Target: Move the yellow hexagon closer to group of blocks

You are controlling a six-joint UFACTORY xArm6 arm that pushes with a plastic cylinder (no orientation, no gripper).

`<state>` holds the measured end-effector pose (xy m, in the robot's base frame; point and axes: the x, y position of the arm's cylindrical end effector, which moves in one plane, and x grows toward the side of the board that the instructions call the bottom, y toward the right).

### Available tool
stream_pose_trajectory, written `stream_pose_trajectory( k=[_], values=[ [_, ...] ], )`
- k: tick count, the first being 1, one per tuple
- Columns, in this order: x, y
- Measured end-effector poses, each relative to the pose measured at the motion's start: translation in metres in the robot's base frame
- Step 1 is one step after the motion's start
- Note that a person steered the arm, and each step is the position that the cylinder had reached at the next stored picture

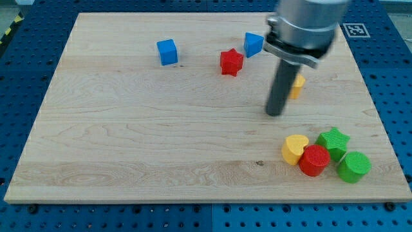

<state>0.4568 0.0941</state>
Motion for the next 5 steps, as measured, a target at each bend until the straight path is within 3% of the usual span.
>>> stream_pose_trajectory(
  k=[1, 2, 5],
  values=[
    [-0.047, -0.011],
    [-0.067, -0.005],
    [-0.083, 0.056]
  ],
)
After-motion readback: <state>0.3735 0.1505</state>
